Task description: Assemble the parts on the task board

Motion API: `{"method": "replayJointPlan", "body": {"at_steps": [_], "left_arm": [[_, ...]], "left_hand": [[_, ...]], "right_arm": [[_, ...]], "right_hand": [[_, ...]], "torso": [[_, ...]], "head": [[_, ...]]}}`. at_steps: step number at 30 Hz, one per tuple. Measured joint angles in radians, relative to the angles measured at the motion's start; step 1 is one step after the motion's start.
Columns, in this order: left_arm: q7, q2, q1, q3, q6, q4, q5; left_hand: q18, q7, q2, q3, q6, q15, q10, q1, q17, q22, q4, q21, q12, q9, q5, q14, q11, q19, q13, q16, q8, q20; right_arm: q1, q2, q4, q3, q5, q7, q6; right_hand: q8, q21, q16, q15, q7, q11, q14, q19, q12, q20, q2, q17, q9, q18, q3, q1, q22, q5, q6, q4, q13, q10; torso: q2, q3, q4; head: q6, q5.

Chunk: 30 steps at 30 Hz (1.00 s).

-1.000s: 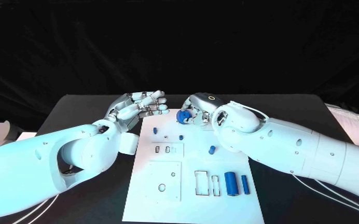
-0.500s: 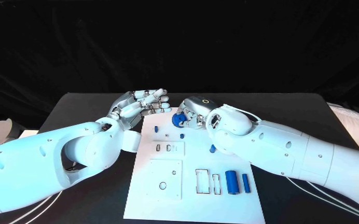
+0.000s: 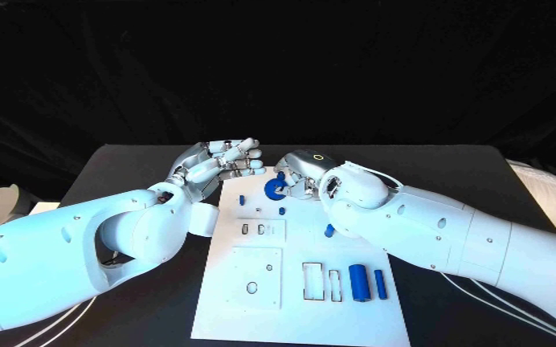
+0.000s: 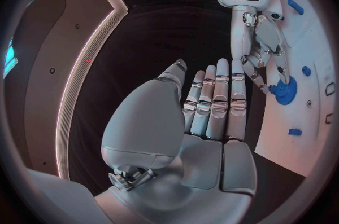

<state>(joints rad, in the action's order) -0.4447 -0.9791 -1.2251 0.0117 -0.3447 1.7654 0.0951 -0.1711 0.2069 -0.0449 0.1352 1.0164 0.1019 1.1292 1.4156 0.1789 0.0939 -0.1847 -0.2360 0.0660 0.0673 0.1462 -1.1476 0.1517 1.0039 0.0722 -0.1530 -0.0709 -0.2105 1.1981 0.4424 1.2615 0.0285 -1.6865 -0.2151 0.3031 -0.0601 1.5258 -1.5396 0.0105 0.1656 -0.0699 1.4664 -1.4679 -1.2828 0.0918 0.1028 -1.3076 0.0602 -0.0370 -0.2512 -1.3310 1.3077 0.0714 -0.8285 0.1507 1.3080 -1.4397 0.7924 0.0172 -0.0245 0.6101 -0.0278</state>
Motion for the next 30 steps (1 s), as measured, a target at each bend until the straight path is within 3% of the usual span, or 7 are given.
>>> {"method": "replayJointPlan", "body": {"at_steps": [2,5,11,18,21,24,30], "left_arm": [[0.0,0.0,0.0,0.0,0.0,0.0,0.0],[0.0,0.0,0.0,0.0,0.0,0.0,0.0],[0.0,0.0,0.0,0.0,0.0,0.0,0.0],[0.001,-0.001,0.0,0.0,0.0,0.001,0.0],[0.001,-0.001,0.0,0.0,0.001,0.0,0.0],[0.002,-0.006,0.0,0.0,0.001,-0.001,0.0],[0.002,-0.019,0.0,0.0,0.001,-0.007,0.001]], "left_hand": [[0.0,0.0,0.0,0.0,0.0,0.0,0.0,0.0,0.0,0.0,0.0,0.0,0.0,0.0,0.0,0.0,0.0,0.0,0.0,0.0,0.0,0.0],[0.0,0.0,0.0,0.0,0.0,0.0,0.0,0.0,0.0,0.0,0.0,0.0,0.0,0.0,0.0,0.0,0.0,0.0,0.0,0.0,0.0,0.0],[0.0,0.0,0.0,0.0,0.0,0.0,0.0,0.0,0.0,0.0,0.0,0.0,0.0,0.0,0.0,0.0,0.0,0.0,0.0,0.0,0.0,0.0],[0.0,0.0,0.0,0.0,0.0,0.0,0.0,0.0,0.0,0.0,0.0,0.0,0.0,0.0,0.0,0.0,0.0,0.0,0.0,0.0,0.0,0.0],[0.0,0.0,0.0,0.0,0.0,0.0,0.0,0.0,0.0,0.0,0.0,0.0,0.0,0.0,0.0,0.0,0.0,0.0,0.0,0.0,0.0,0.0],[0.0,0.0,0.0,0.0,0.0,0.0,0.0,0.0,0.0,0.0,0.0,0.0,0.0,0.0,0.0,0.0,0.0,0.0,0.0,0.0,0.0,0.0],[0.0,0.0,0.0,0.0,0.0,0.0,0.0,0.0,0.0,0.0,0.0,0.0,0.0,0.0,0.0,0.0,0.0,0.0,0.0,0.0,0.0,0.0]], "right_arm": [[0.001,-0.003,-0.004,0.0,0.0,0.001,0.0],[0.001,-0.008,-0.007,0.0,0.001,0.002,-0.003],[0.001,-0.009,-0.008,-0.001,0.004,0.003,-0.015],[0.001,0.012,0.001,-0.001,0.014,0.005,-0.012],[-0.001,0.051,0.028,-0.001,0.027,0.014,0.02],[-0.002,0.109,0.071,0.003,0.059,0.035,0.065],[0.007,0.269,0.173,0.013,0.199,0.123,0.119]], "right_hand": [[0.0,0.0,0.0,-0.002,0.002,-0.004,-0.002,0.004,0.006,0.004,0.007,0.0,0.0,0.0,0.014,0.032,0.0,0.0,0.025,0.031,0.0,0.003],[0.0,0.0,0.0,-0.007,0.004,-0.004,0.0,0.0,0.006,0.007,0.013,0.0,0.003,0.0,0.026,0.05,0.0,0.001,0.014,0.06,0.0,0.003],[-0.017,0.0,0.0,-0.007,-0.003,-0.004,0.0,0.0,0.006,0.007,-0.018,0.0,0.015,0.0,0.036,0.083,0.0,0.032,-0.082,0.1,0.0,0.003],[-0.021,0.0,0.0,-0.007,-0.014,0.0,0.0,0.0,-0.004,0.007,-0.024,0.0,0.015,0.0,0.038,0.089,0.0,0.082,-0.109,0.105,0.0,-0.001],[-0.016,0.004,0.0,-0.007,-0.014,0.002,0.0,0.0,-0.006,0.007,-0.032,0.0,0.012,0.0,0.031,0.08,0.0,0.111,-0.109,0.097,0.0,-0.002],[-0.008,0.004,0.0,-0.007,-0.01,0.002,0.0,0.0,-0.006,0.007,-0.017,0.0,0.008,0.0,0.029,0.063,0.0,0.114,-0.105,0.08,0.0,-0.002],[-0.007,0.004,0.0,-0.007,-0.007,0.002,0.0,0.0,-0.004,0.007,-0.005,0.0,0.008,0.0,0.022,0.02,0.0,0.118,-0.102,0.043,0.0,-0.002]], "torso": [[0.0,0.0,0.0],[0.0,0.0001,0.0],[0.0,0.0003,-0.0006],[0.0,0.0005,-0.0006],[0.0,0.0012,-0.0006],[-0.001,0.0015,0.0012],[-0.006,0.0007,0.0131]], "head": [[0.0,0.0],[0.001,0.0],[0.001,0.0],[0.0,-0.003],[0.0,-0.006],[-0.001,-0.009],[-0.005,-0.012]]}}
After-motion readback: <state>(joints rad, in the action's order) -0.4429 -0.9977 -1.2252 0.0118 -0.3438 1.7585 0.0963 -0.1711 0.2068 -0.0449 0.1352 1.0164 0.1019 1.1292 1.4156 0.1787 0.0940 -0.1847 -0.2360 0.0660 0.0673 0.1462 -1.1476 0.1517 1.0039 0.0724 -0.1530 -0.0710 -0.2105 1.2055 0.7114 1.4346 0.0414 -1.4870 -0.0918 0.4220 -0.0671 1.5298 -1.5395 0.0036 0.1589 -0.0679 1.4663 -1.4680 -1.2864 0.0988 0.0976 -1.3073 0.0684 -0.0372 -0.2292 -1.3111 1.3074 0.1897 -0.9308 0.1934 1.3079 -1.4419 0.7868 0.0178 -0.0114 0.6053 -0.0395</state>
